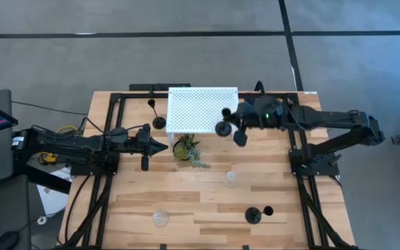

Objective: Pick & Place candle stick holders
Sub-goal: Put the middle black candle holder on the shelf

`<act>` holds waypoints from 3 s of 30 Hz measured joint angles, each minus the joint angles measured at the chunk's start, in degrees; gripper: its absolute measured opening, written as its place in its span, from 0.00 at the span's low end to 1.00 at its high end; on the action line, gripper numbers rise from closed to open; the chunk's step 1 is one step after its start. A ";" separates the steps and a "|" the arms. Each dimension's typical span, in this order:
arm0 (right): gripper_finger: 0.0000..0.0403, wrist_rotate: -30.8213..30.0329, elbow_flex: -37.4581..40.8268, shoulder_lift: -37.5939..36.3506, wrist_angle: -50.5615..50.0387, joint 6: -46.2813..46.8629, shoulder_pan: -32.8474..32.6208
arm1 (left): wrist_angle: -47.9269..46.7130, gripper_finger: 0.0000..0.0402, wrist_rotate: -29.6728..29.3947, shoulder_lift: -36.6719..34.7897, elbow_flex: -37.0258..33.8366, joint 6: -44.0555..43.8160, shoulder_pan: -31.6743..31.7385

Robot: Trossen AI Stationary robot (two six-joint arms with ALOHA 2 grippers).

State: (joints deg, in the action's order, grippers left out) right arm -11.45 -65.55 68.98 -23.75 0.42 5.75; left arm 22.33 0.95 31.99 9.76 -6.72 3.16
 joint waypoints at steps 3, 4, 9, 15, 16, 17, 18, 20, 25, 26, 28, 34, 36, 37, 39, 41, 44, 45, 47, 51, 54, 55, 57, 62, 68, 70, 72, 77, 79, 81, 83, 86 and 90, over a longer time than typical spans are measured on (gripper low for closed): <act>0.00 4.37 0.01 -0.25 0.88 -2.11 5.66 | 0.00 0.03 0.00 0.00 0.00 0.00 0.00; 0.00 5.58 0.01 -0.25 0.92 -2.49 7.59 | 0.00 0.03 0.00 0.00 0.00 0.00 0.02; 0.00 13.45 0.01 -0.08 2.91 -4.03 17.05 | 0.00 0.03 -0.02 0.00 0.00 0.23 0.01; 0.00 21.70 0.01 2.09 5.96 -4.06 25.49 | 0.00 0.03 -0.02 0.00 0.00 0.28 0.01; 0.00 22.43 0.01 2.66 6.27 -4.04 26.57 | 0.00 0.03 -0.02 0.00 0.00 0.29 0.00; 0.00 22.70 0.02 3.25 6.49 -4.06 27.53 | 0.00 0.03 -0.02 0.00 0.00 0.33 0.00; 0.00 23.28 0.04 3.71 6.87 -4.06 28.49 | 0.00 0.03 -0.02 0.00 0.00 0.35 0.02; 0.00 24.17 0.04 4.61 8.29 -4.04 30.24 | 0.00 0.03 -0.02 0.00 0.00 0.42 0.02; 0.00 25.55 -1.27 7.53 8.54 -4.03 33.24 | 0.00 0.03 -0.02 0.00 0.00 0.42 0.00; 0.00 25.56 -2.17 8.22 8.32 -4.10 33.56 | 0.00 0.03 -0.02 0.00 0.00 0.42 0.00; 0.00 26.42 -4.02 9.47 7.30 -4.85 34.05 | 0.00 0.03 -0.02 0.00 0.00 0.42 0.01; 0.00 26.62 -11.00 14.52 2.20 -6.42 34.46 | 0.00 0.03 -0.02 0.00 0.00 0.42 0.01; 0.00 26.60 -12.20 15.95 1.11 -6.47 34.46 | 0.00 0.03 -0.02 0.00 0.00 0.42 0.01; 0.00 26.59 -12.46 16.55 0.56 -6.53 34.46 | 0.00 0.03 -0.02 0.00 0.00 0.42 0.02; 0.00 26.40 -12.49 17.20 0.38 -6.79 34.52 | 0.00 0.03 -0.02 0.00 0.00 0.42 0.00; 0.00 25.01 -12.62 17.48 0.48 -7.30 34.52 | -0.02 0.03 -0.02 0.00 0.00 0.42 0.01; 0.00 24.06 -12.60 17.59 -0.05 -7.47 35.03 | -0.05 0.03 -0.02 0.00 0.00 0.42 0.00; 0.00 24.01 -12.60 17.59 0.12 -7.47 35.07 | -0.14 0.03 -0.02 0.00 0.00 0.42 0.02; 0.00 23.93 -12.60 17.59 0.19 -7.47 35.09 | -0.35 0.03 -0.02 0.00 0.00 0.42 0.01; 0.00 24.06 -12.60 17.59 -0.01 -7.47 35.29 | -0.35 0.03 -0.02 0.00 0.00 0.42 0.01; 0.00 24.21 -12.60 17.59 -0.73 -7.47 35.31 | -0.35 0.03 -0.02 0.00 0.00 0.42 0.02; 0.00 24.23 -12.60 17.59 -0.79 -7.47 35.31 | -0.35 0.03 -0.02 0.00 0.00 0.42 0.02; 0.00 24.27 -12.60 17.59 -1.00 -7.44 35.31 | -0.35 0.03 -0.02 0.00 0.00 0.42 0.00; 0.00 24.73 -12.60 17.59 -1.08 -7.00 35.24 | -0.35 0.03 -0.02 0.00 0.00 0.42 0.01; 0.00 24.97 -12.60 17.59 -1.05 -6.55 35.11 | -0.35 0.03 -0.02 0.00 0.00 0.42 0.01; 0.00 25.01 -12.60 17.57 -1.05 -6.50 35.11 | -0.35 0.03 -0.02 0.00 0.00 0.42 0.02; 0.00 25.00 -12.60 17.59 -1.07 -6.50 35.09 | -0.35 0.03 -0.04 0.00 0.00 0.42 0.00; 0.02 25.21 -12.60 17.57 -1.15 -6.37 35.09 | -0.35 0.03 -0.02 0.00 0.00 0.42 0.01; 0.05 25.30 -12.60 17.57 -1.20 -6.36 35.09 | -0.35 0.03 -0.03 0.00 0.00 0.42 0.02; 0.09 25.36 -12.60 17.57 -1.22 -6.35 35.07 | -0.35 0.03 -0.02 0.00 0.00 0.42 0.00; 0.13 25.36 -12.60 17.57 -1.25 -6.35 35.05 | -0.35 0.03 -0.02 0.00 0.00 0.42 0.00; 0.18 25.36 -12.60 17.57 -1.35 -6.35 35.05 | -0.35 0.03 -0.02 0.00 0.00 0.42 0.02; 0.24 25.34 -12.60 17.57 -1.62 -6.37 34.74 | -0.35 0.03 -0.03 0.00 0.00 0.42 0.02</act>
State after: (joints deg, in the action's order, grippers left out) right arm 13.90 -78.15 86.54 -25.36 -5.96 40.49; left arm 21.98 0.92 31.99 9.76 -6.31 3.17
